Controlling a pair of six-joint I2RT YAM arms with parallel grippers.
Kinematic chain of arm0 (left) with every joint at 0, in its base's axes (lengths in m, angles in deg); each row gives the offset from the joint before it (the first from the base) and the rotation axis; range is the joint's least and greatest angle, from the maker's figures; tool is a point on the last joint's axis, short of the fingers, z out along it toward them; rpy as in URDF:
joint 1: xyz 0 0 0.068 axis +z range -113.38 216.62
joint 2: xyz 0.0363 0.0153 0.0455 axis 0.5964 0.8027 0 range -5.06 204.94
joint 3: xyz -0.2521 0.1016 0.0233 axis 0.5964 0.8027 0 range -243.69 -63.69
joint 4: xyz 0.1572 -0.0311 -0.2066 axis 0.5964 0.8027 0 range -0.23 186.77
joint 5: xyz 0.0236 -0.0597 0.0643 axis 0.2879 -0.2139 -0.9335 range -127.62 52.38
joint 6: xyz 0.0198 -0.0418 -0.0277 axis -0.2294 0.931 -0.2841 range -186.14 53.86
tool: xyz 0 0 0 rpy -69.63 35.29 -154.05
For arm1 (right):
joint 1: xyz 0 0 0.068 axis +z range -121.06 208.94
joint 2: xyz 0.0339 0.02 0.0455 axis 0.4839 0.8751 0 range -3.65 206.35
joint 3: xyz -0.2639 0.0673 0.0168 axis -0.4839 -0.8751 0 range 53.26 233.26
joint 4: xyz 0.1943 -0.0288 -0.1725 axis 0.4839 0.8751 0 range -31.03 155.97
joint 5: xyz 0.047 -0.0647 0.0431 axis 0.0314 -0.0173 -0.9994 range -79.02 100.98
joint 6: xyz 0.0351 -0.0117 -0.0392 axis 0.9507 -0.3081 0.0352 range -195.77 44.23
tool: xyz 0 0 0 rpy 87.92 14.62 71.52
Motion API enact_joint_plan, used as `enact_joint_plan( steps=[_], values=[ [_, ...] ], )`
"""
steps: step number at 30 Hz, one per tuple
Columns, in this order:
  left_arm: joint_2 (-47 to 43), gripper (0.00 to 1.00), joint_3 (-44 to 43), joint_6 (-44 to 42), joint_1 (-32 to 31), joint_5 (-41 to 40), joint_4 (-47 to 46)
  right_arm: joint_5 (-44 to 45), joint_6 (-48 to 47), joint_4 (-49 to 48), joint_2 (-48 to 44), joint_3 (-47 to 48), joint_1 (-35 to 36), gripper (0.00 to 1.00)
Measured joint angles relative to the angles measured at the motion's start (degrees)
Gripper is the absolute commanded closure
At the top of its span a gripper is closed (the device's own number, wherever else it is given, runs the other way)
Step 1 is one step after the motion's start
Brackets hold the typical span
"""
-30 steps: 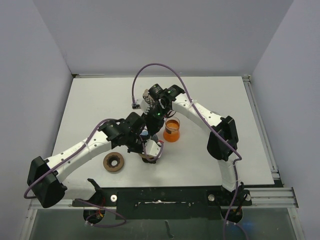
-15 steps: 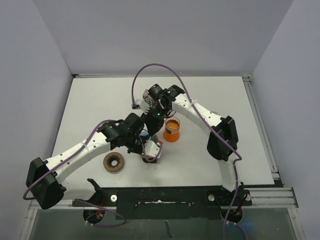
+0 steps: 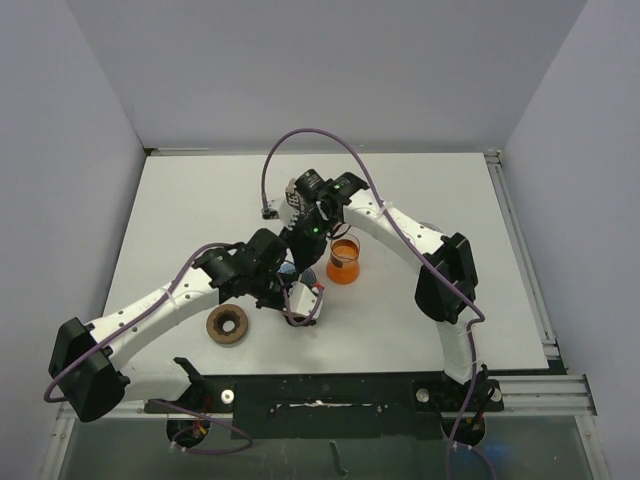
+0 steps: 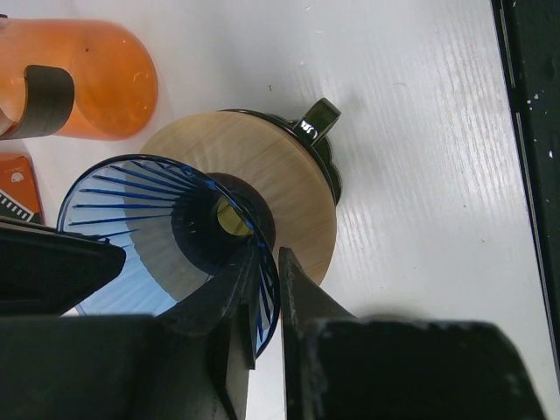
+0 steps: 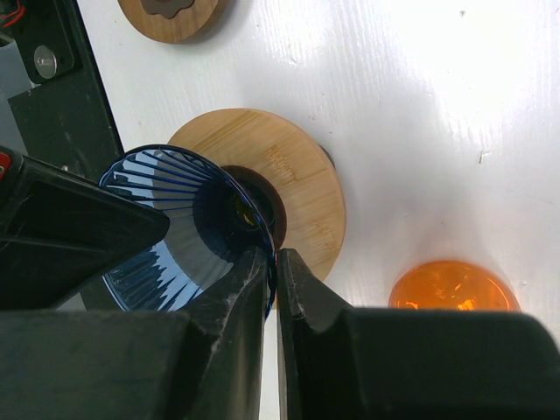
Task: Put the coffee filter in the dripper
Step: Place the coffee dripper in the dripper holder.
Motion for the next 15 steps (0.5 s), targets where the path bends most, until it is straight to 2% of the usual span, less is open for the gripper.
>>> enact_joint_plan(
  steps=[15],
  values=[
    [-1.07, 1.0, 2.71, 0.83, 0.09, 1.62, -3.58, 1.73, -0.15, -2.73, -2.36, -3.52, 0.5, 0.98]
  ],
)
